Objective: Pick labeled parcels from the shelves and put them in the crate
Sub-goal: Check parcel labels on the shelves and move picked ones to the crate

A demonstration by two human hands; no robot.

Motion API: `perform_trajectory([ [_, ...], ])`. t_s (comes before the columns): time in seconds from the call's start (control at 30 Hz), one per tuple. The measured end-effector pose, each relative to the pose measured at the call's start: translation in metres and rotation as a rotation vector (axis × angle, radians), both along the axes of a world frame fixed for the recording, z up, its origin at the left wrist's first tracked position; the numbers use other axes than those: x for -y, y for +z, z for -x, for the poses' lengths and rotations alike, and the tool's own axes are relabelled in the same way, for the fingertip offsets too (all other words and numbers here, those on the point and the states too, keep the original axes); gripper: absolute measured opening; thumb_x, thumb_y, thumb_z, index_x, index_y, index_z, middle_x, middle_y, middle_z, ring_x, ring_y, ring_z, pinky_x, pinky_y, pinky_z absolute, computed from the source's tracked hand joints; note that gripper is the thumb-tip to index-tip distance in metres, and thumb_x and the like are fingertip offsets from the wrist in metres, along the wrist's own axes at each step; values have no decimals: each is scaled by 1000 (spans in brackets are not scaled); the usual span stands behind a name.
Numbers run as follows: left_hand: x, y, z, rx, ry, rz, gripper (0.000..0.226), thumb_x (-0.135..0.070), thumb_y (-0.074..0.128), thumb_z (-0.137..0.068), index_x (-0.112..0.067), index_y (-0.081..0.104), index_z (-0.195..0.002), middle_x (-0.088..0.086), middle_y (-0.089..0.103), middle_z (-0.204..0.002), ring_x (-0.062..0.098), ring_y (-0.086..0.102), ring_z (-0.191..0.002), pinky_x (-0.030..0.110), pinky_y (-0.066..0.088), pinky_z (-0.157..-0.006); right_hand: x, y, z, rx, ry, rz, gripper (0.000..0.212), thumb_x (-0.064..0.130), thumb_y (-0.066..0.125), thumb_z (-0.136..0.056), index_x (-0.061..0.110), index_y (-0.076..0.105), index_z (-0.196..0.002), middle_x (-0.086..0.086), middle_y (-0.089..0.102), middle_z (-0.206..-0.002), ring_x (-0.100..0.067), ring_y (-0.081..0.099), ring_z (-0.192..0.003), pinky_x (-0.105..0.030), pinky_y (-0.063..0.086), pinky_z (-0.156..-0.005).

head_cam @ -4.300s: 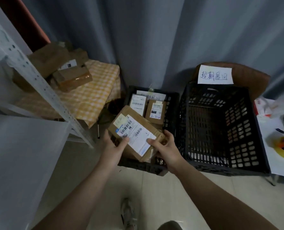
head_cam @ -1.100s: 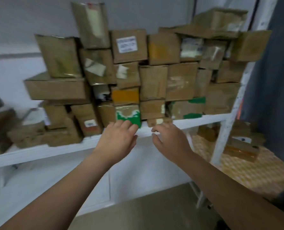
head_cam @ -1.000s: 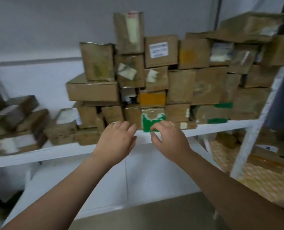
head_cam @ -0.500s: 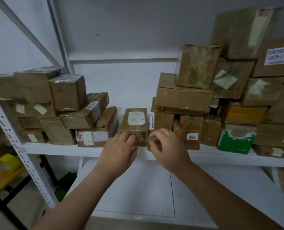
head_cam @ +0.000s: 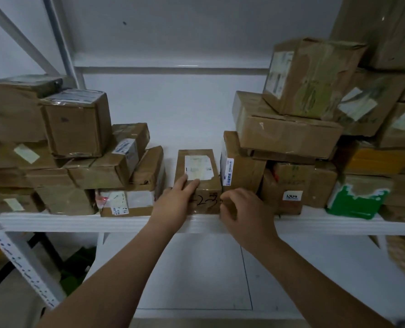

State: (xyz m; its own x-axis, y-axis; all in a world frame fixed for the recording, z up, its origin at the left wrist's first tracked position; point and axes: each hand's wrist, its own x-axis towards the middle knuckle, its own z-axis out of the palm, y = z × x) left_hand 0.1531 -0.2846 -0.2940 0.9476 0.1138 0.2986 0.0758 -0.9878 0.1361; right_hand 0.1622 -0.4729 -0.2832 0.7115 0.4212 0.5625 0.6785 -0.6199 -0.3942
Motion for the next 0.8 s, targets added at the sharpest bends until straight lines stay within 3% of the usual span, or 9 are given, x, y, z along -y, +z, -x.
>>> perform_trajectory([
  [0.2, -11, -14, 36, 160, -113, -30, 57, -28, 54, -94, -29, 30, -145, 3, 26, -150, 30, 50, -115, 38, 50, -91, -31, -2, 14, -96, -103, -161, 28, 24, 60, -92, 12, 59, -117, 1, 60, -110, -14, 56, -101, -24, 45, -83],
  [0.33, -21, -29, 63, 275, -175, 34, 55, -19, 72, -81, -20, 48, -131, 14, 45, -134, 35, 58, -105, 44, 58, -74, -53, -11, 33, -312, -127, -338, 46, 39, 58, -92, 18, 49, -131, 8, 57, -120, -8, 55, -110, -24, 49, -88],
  [0.4, -27, -36, 74, 329, -227, 104, 53, -11, 79, -73, -14, 56, -121, 18, 51, -126, 37, 62, -98, 44, 59, -66, -61, -17, 43, -415, -129, -390, 45, 41, 56, -93, 22, 49, -133, 8, 59, -122, -7, 56, -109, -15, 48, -85],
  [0.47, -34, -43, 83, 385, -282, 162, 47, -8, 80, -71, -9, 62, -114, 19, 54, -122, 37, 63, -98, 44, 59, -69, -66, -22, 54, -545, -73, -504, 45, 38, 56, -93, 29, 45, -136, 12, 55, -122, -4, 52, -110, -6, 43, -80],
  [0.57, -42, -49, 98, 483, -349, 256, 31, -3, 78, -72, -6, 67, -102, 18, 56, -119, 35, 63, -97, 37, 56, -76, -68, -33, 69, -714, 61, -742, 47, 35, 58, -93, 45, 39, -134, 16, 49, -131, -8, 52, -118, -24, 50, -92],
  [0.6, -43, -50, 104, 505, -355, 268, 27, -1, 77, -73, -5, 68, -98, 19, 57, -118, 35, 63, -98, 34, 54, -79, -68, -35, 73, -737, 87, -799, 45, 32, 59, -92, 49, 40, -130, 17, 49, -132, -8, 53, -117, -27, 52, -92],
  [0.7, -43, -49, 118, 527, -350, 270, 22, 1, 75, -73, -4, 70, -93, 22, 58, -115, 34, 65, -96, 31, 48, -87, -67, -38, 82, -731, 122, -886, 41, 22, 55, -95, 52, 42, -119, 19, 50, -129, 3, 58, -106, -20, 54, -79],
  [0.8, -38, -46, 125, 516, -361, 278, 26, 3, 76, -71, -5, 70, -94, 22, 57, -115, 34, 65, -96, 32, 49, -86, -64, -40, 86, -720, 144, -934, 43, 17, 51, -97, 50, 42, -122, 20, 50, -128, 12, 58, -100, -16, 52, -76],
])
